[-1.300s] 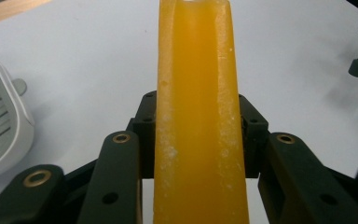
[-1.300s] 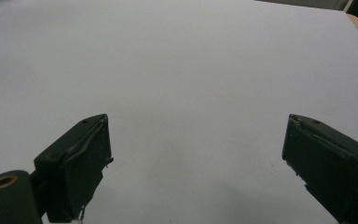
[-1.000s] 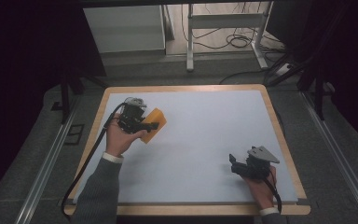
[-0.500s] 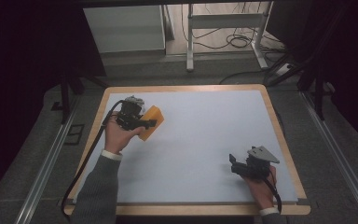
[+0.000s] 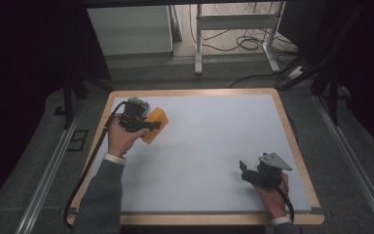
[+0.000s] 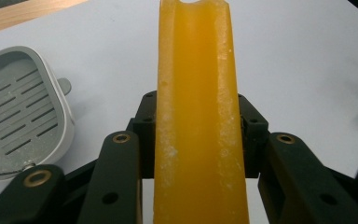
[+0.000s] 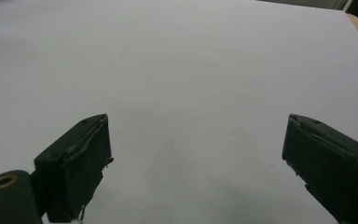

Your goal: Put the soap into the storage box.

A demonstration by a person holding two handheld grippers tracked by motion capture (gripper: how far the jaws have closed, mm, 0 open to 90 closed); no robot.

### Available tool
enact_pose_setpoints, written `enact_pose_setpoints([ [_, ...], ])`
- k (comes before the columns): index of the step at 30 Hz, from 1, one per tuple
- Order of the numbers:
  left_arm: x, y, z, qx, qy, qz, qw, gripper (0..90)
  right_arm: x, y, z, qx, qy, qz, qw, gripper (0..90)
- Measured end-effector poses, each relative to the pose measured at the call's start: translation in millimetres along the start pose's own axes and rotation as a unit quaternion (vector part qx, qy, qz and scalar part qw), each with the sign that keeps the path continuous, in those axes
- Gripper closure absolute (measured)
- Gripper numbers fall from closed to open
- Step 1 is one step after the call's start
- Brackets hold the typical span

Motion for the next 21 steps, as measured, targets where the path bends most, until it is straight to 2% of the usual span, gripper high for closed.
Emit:
enact_pose_setpoints([
  [10,-4.3,-3.4,13.0,-0.005,0.014,0.002,0.9999,61.1,0.1,-0.1,0.0,0.000,0.000,0.001,1.0000,7.9],
  [14,-5.0,-4.9,14.6,0.001,0.018,0.004,0.9998,61.1,0.1,-0.1,-0.1,0.000,0.000,0.001,1.0000,7.9],
  [21,-6.2,-7.4,25.1,-0.008,0.026,0.007,0.9996,61.1,0.1,-0.1,-0.1,0.001,0.001,0.001,1.0000,7.9],
])
Point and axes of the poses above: each handheld gripper's, and its own axes: y roughly backward along the jaws, x roughly out of its underside, z roughly to its left, the point moved 9 cm from there along -y, roughly forward along the jaws, and after that the axes turned 2 degrees about y, right-handed, at the moved point
